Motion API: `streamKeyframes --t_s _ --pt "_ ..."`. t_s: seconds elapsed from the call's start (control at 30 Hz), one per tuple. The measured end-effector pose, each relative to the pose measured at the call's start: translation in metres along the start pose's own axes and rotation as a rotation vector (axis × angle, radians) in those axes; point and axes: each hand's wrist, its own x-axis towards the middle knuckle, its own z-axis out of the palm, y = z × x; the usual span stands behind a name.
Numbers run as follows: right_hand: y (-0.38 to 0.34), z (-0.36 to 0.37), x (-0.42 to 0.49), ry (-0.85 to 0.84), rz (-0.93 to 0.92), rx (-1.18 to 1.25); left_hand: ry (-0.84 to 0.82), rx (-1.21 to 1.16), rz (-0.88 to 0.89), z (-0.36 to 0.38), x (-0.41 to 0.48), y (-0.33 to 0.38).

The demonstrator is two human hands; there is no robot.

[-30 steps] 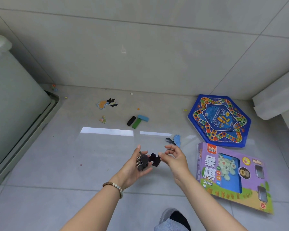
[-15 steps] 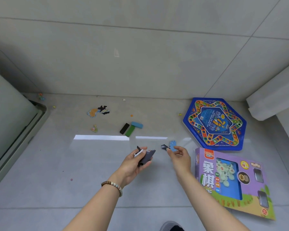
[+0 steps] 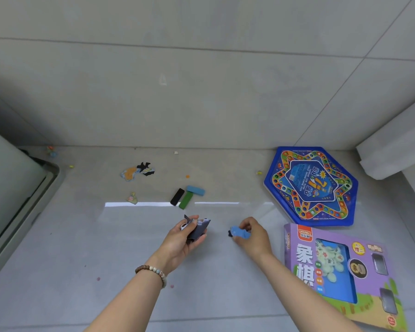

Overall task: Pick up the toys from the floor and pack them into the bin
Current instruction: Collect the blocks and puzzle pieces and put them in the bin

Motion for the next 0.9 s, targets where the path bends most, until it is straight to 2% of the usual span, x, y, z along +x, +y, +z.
streamKeyframes --t_s 0.17,0.33,0.43,0.5,0.6,0.63,0.77,0.9 --pt "0.002 -0.003 -0.007 -0.055 0.036 0.072 0.003 -0.038 -0.039 0.004 0.006 0.003" --pt "-0.028 -0.013 0.007 -0.039 0.141 0.395 0.010 -0.070 -0.081 0.008 0.013 0.003" --pt "-0.052 -0.008 0.001 -0.251 0.054 0.493 -0.018 -0.085 -0.128 0.016 0.014 0.002" --pt "-0.056 -0.004 0.001 -0.286 -0.051 0.437 -0.070 -0.075 -0.151 0.023 0.014 0.003" --pt "-0.042 -0.010 0.007 -0.095 -0.082 0.302 -0.082 -0.026 -0.132 0.024 0.013 0.000" --pt "-0.033 -0.012 0.008 -0.083 -0.064 0.264 -0.069 -0.007 -0.121 0.021 0.013 -0.001" --pt "-0.006 -0.004 0.002 -0.211 -0.104 -0.003 -0.022 0.024 -0.082 0.006 0.012 -0.005" --pt "-0.002 0.010 -0.006 -0.153 -0.210 -0.140 0.047 -0.007 -0.064 -0.009 0.009 0.000"
